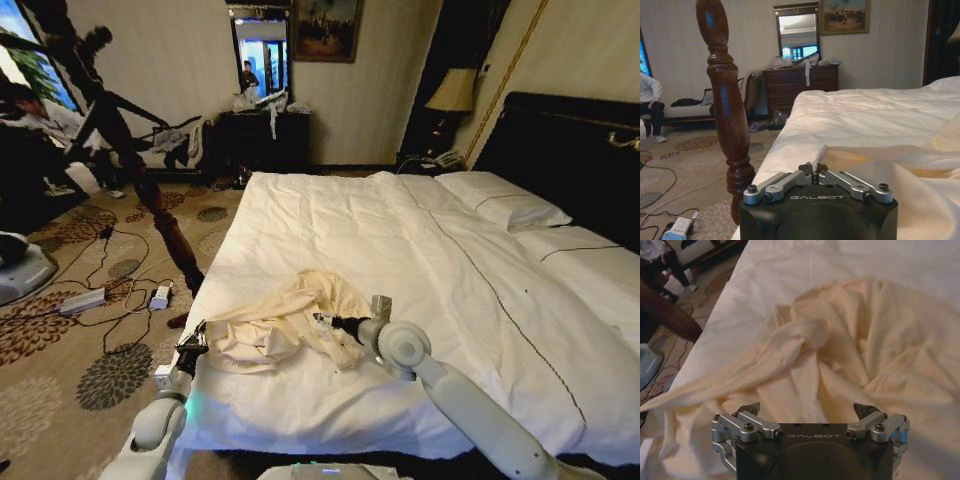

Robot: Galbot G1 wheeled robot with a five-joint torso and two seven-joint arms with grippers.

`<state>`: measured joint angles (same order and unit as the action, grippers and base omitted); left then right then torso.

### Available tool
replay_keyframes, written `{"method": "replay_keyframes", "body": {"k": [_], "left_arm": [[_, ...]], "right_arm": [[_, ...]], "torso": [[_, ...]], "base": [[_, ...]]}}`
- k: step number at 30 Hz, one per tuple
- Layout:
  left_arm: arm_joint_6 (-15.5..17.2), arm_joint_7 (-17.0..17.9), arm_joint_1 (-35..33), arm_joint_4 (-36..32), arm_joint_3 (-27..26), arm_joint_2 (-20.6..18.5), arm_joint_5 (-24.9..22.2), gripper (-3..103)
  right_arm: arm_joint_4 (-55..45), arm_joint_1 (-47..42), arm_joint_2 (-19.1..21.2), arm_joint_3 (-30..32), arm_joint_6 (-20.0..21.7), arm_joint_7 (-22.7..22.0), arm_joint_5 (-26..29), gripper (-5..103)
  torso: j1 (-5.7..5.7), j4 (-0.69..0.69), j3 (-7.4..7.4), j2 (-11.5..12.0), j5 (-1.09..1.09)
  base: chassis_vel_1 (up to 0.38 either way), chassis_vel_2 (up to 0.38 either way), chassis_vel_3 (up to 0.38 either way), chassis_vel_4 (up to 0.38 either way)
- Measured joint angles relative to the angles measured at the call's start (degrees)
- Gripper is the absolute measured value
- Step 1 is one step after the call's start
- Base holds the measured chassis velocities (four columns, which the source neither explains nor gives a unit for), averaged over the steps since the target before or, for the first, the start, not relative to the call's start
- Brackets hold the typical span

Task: Pick up the clothes from the bed and hang them on the clothes hanger.

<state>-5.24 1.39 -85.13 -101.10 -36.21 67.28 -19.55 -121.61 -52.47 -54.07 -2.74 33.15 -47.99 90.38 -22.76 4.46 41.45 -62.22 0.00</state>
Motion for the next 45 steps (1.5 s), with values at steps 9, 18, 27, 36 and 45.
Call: {"method": "replay_keyframes", "body": {"k": [9, 18, 27, 36, 45], "left_arm": [[-0.4, 0.0, -0.5, 0.0, -0.1, -0.1, 0.3, 0], [-0.7, 0.0, -0.7, -0.5, 0.1, -0.2, 0.5, 0], [-0.7, 0.1, -0.2, -0.2, 0.1, -0.7, 0.0, 0], [-0.7, 0.2, 0.9, 0.8, 0.9, -0.5, -0.1, 0], [-0.7, 0.2, 1.0, 0.9, 1.3, -0.9, -0.2, 0]], "right_arm": [[1.0, 1.0, -1.2, -2.6, -0.5, -0.3, 0.4, 100], [3.5, 4.1, -2.1, -5.3, -0.8, 0.1, -1.0, 100], [3.3, 3.9, -1.6, -6.4, -0.2, -0.8, -1.2, 82], [3.3, 1.7, -1.1, -6.0, -0.5, 0.5, -3.7, 49], [3.5, 1.0, -0.3, -5.2, -1.6, 2.6, -5.4, 17]], "torso": [[-0.01, 0.00, 0.00, 0.0, 0.00], [-0.01, -0.01, 0.00, 0.0, 0.00], [-0.01, 0.00, 0.00, 0.0, 0.00], [-0.01, 0.00, 0.00, 0.0, 0.00], [-0.01, 0.00, 0.00, 0.0, 0.00]], "base": [[0.000, 0.000, 0.000, 0.000], [0.000, 0.000, 0.000, 0.000], [0.000, 0.000, 0.000, 0.000], [0.000, 0.000, 0.000, 0.000], [0.000, 0.000, 0.000, 0.000]]}}
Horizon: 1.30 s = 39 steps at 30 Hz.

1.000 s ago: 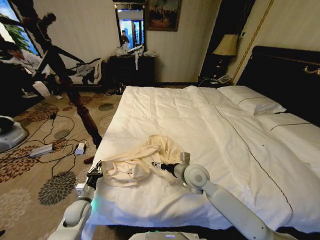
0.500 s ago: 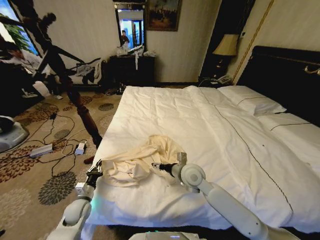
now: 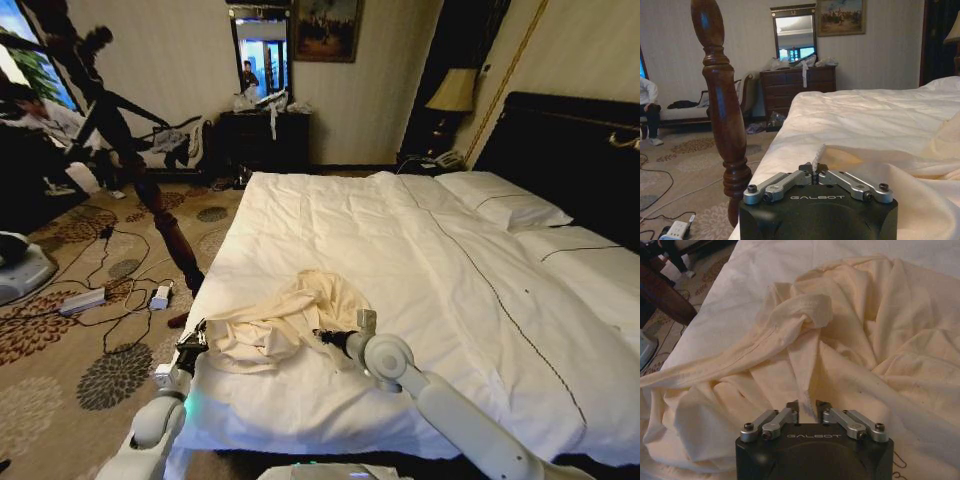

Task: Pick up the clothes from the bed and hang them on the clothes hanger.

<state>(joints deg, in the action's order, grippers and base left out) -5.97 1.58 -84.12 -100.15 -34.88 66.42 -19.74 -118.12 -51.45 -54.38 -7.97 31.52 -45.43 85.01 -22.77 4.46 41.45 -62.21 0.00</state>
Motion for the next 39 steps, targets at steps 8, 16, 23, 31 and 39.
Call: {"method": "replay_keyframes", "body": {"k": [8, 16, 23, 31, 39], "left_arm": [[0.0, 0.0, 0.3, -0.1, 0.3, -0.8, -0.8, 0], [-0.3, 0.0, 0.4, -0.7, 0.2, -1.7, -2.8, 0], [-2.4, -2.2, -0.3, -12.6, -4.3, -1.3, -12.2, 0], [-2.2, -2.0, -1.7, -24.2, -12.2, 0.0, -21.2, 0], [1.9, 1.6, 1.3, -30.8, -29.6, -13.3, -35.5, 0]], "right_arm": [[-0.5, -1.6, 0.6, 0.7, -1.4, 3.8, -0.8, 0], [-1.5, -3.4, 1.0, 2.0, -2.4, 8.0, -2.1, 0], [-9.3, -9.8, 9.8, 11.0, -21.6, 36.9, -11.0, 0], [-15.7, -8.3, 16.3, 20.9, -36.4, 53.4, -0.6, 0], [-19.5, -2.7, 23.5, 36.5, -40.3, 54.0, 11.4, 0]], "torso": [[0.00, 0.00, 0.00, 0.0, 0.00], [0.00, -0.01, 0.00, 0.0, 0.00], [0.00, 0.03, -0.01, 0.0, 0.02], [0.01, -0.02, 0.00, 0.0, -0.01], [0.01, 0.01, 0.00, 0.0, 0.00]], "base": [[0.000, 0.000, 0.000, 0.000], [0.000, 0.000, 0.000, 0.000], [0.000, 0.000, 0.000, 0.000], [0.000, 0.000, 0.000, 0.000], [0.000, 0.000, 0.000, 0.000]]}}
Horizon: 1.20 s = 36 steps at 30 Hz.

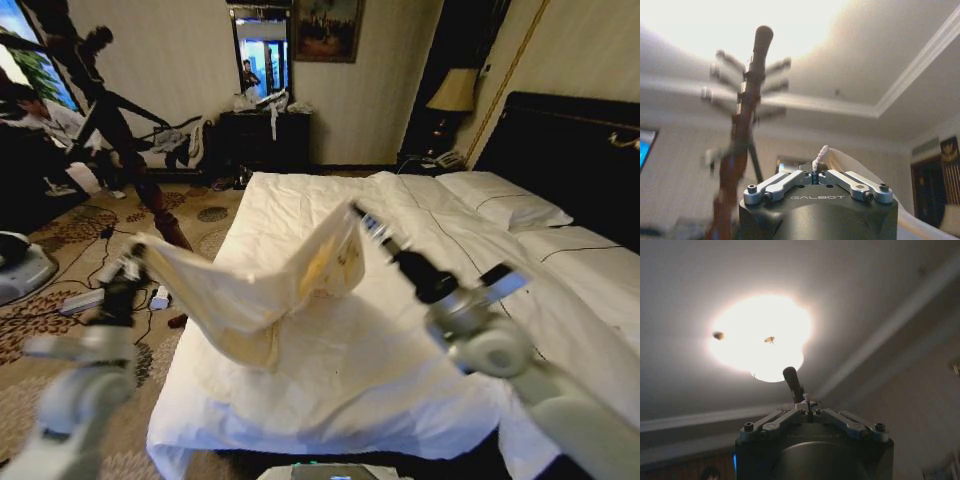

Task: Pick up the clothes from the bed and hang them on the clothes hanger.

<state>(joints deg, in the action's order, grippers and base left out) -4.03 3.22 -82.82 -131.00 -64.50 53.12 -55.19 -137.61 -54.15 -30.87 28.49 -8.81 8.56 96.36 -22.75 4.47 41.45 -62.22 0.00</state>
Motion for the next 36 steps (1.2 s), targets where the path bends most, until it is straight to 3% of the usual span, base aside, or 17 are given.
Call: {"method": "replay_keyframes", "body": {"k": [2, 3, 5, 9, 12, 15, 17, 20, 23, 26, 28, 32, 36], "left_arm": [[1.4, 0.6, 1.5, -0.4, -4.2, -4.4, -4.5, 0], [1.4, 0.6, 1.5, -0.4, -4.2, -4.4, -4.5, 0], [3.2, 0.6, 4.6, -0.3, -6.6, -9.3, -8.1, 0], [4.4, 0.6, 8.2, 0.5, -5.7, -12.3, -9.2, 0], [4.8, 0.6, 9.1, 1.1, -3.5, -12.2, -8.7, 0], [4.8, 0.7, 6.3, 1.8, 1.8, -8.6, -5.3, 0], [4.9, 0.7, 5.6, 1.9, 2.6, -8.1, -4.7, 0], [6.1, 1.1, 2.7, 3.1, 5.6, -6.8, -2.5, 0], [6.7, 1.3, 2.8, 3.3, 5.1, -8.4, -2.9, 0], [8.4, 3.2, 5.6, 2.7, 0.8, -12.3, -8.9, 0], [8.5, 3.6, 5.7, 2.8, 0.2, -13.0, -9.9, 0], [8.4, 1.2, 1.7, 3.2, 2.3, -12.5, -5.5, 0], [9.3, 3.1, 3.0, 1.7, 1.0, -12.5, -9.7, 0]], "right_arm": [[0.1, 3.0, 1.9, 4.1, -0.3, -1.2, 4.1, 0], [0.1, 3.0, 1.9, 4.1, -0.3, -1.2, 4.1, 0], [0.7, 8.7, 3.4, 6.2, -0.4, -2.7, 7.7, 0], [1.3, 13.2, 4.2, 5.2, -0.3, -4.8, 8.4, 0], [1.3, 12.1, 4.3, 3.2, 0.1, -6.1, 4.9, 0], [2.1, 5.2, 2.2, -1.7, 1.5, -12.8, -6.9, 0], [2.5, 4.2, 1.8, -2.4, 1.9, -14.2, -8.6, 0], [4.8, 0.4, 0.7, -4.5, 4.8, -19.0, -15.5, 0], [5.0, 0.7, 0.6, -4.1, 5.2, -19.0, -15.2, 0], [3.7, 2.9, 1.4, -1.3, 2.6, -14.1, -9.9, 0], [3.1, 2.9, 1.9, -0.8, 1.8, -12.7, -9.0, 0], [2.6, 1.4, 2.3, -1.5, 1.6, -13.1, -11.7, 0], [3.1, 3.1, 1.3, -0.8, 1.7, -12.8, -10.3, 0]], "torso": [[0.00, 0.00, 0.00, 0.0, 0.00], [0.00, 0.00, 0.00, 0.0, 0.00], [0.00, -0.01, 0.00, 0.0, 0.01], [-0.01, 0.01, 0.00, 0.0, -0.01], [-0.02, 0.00, 0.00, 0.0, 0.00], [-0.02, -0.01, 0.00, 0.0, -0.01], [-0.02, -0.01, 0.00, 0.0, -0.01], [-0.02, -0.01, 0.01, 0.0, 0.00], [-0.02, 0.00, 0.01, 0.0, -0.01], [-0.02, 0.01, 0.00, 0.0, 0.03], [-0.01, 0.01, -0.01, 0.0, 0.04], [-0.01, -0.01, 0.01, 0.0, -0.09], [-0.01, -0.02, 0.00, 0.0, 0.03]], "base": [[0.000, 0.000, 0.000, 0.000], [0.000, 0.000, 0.000, 0.000], [0.000, 0.000, 0.000, 0.000], [0.000, 0.000, 0.000, 0.000], [0.000, 0.000, 0.000, 0.000], [0.000, 0.000, 0.000, 0.000], [0.000, 0.000, 0.000, 0.000], [0.000, 0.000, 0.000, 0.000], [0.000, 0.000, 0.000, 0.000], [0.000, 0.000, 0.000, 0.000], [0.000, 0.000, 0.000, 0.000], [0.000, 0.000, 0.000, 0.000], [0.000, 0.000, 0.000, 0.000]]}}
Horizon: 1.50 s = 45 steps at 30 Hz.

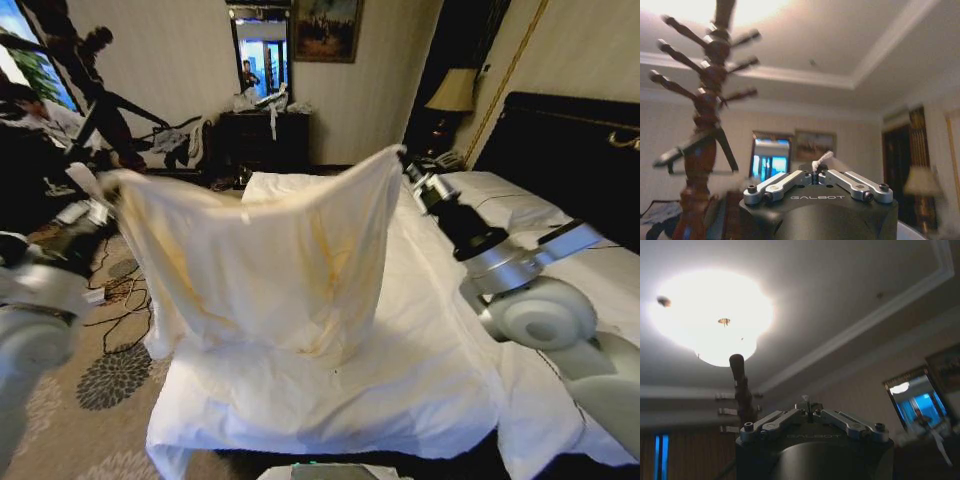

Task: Pick up the clothes from the bed and hang them on the clothes hanger.

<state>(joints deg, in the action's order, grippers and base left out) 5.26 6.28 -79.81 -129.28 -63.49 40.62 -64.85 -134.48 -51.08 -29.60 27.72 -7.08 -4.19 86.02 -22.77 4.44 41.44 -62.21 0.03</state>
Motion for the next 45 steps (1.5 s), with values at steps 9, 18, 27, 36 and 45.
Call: {"method": "replay_keyframes", "body": {"k": [9, 18, 27, 36, 45], "left_arm": [[3.9, 0.1, -4.1, 5.5, 7.5, 4.3, 6.1, 0], [11.0, 3.9, -6.3, 7.5, 10.8, 5.7, 8.2, 25], [7.8, -12.9, -15.9, 9.2, 6.6, 6.1, 31.6, 62], [-0.7, -8.7, -9.2, 6.0, 1.7, 1.7, 15.9, 90], [-2.9, -0.8, 2.0, 22.0, -0.1, -12.3, 4.2, 100]], "right_arm": [[1.2, -3.1, -3.3, -4.8, 0.8, -1.4, -5.2, 0], [1.1, -2.6, -3.9, -4.4, -0.7, 0.6, -3.0, 0], [1.3, -3.5, -5.6, -6.7, 3.5, -7.9, -7.5, 0], [1.7, -4.1, -8.2, -7.5, 2.8, -9.2, -8.6, 0], [1.6, -2.9, -9.8, -9.1, 0.7, -3.6, -9.6, 0]], "torso": [[0.00, -0.01, 0.01, 0.0, -0.04], [0.00, 0.03, 0.00, 0.0, -0.03], [0.00, -0.01, 0.00, 0.0, -0.03], [0.00, 0.06, 0.00, 0.0, -0.03], [0.00, 0.05, 0.01, 0.0, -0.04]], "base": [[0.000, 0.000, 0.000, 0.000], [0.000, 0.000, 0.000, 0.000], [0.000, 0.000, 0.000, 0.000], [0.000, 0.000, 0.000, 0.000], [0.000, 0.000, 0.000, 0.000]]}}
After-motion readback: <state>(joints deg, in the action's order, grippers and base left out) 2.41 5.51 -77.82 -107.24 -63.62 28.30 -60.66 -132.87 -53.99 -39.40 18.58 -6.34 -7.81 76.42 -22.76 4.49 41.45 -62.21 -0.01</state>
